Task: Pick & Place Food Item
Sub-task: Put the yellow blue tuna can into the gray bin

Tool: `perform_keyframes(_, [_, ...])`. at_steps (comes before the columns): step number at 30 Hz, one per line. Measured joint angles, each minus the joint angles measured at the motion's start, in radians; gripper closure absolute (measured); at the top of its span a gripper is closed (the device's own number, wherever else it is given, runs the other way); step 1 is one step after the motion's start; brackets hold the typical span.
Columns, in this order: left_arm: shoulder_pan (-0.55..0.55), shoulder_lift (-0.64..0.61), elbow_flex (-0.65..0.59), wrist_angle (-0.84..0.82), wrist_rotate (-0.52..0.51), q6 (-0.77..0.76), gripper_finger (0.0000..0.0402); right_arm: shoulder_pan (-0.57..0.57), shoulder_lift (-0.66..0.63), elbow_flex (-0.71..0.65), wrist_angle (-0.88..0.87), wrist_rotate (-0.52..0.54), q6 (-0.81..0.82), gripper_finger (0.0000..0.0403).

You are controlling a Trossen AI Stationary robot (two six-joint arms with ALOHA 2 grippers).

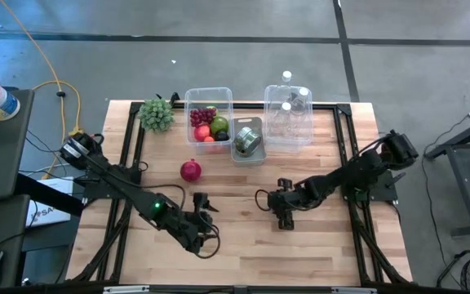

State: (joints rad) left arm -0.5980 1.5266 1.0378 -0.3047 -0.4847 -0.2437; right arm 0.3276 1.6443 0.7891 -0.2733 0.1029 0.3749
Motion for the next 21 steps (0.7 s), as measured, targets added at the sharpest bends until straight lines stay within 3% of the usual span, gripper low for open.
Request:
perform_keyframes(4, [0.007, 0.017, 0.0, 0.013, 0.0, 0.012, 0.0033, -0.011, 0.006, 0.0, 0.014, -0.007, 0.025, 0.0219])
perform_keyframes(8, [0.011, 0.017, 0.0, 0.022, 0.004, 0.011, 0.0033, -0.047, 0.006, -0.001, 0.031, -0.117, 0.036, 0.0211])
perform_keyframes(16, [0.008, 0.017, 0.0, 0.025, 0.011, 0.011, 0.0033, -0.084, 0.008, -0.002, 0.109, -0.161, -0.005, 0.0267])
perform_keyframes(21, [0.004, 0.015, 0.0, 0.024, 0.012, 0.025, 0.0033, -0.088, 0.011, -0.003, 0.185, -0.166, -0.074, 0.0264])
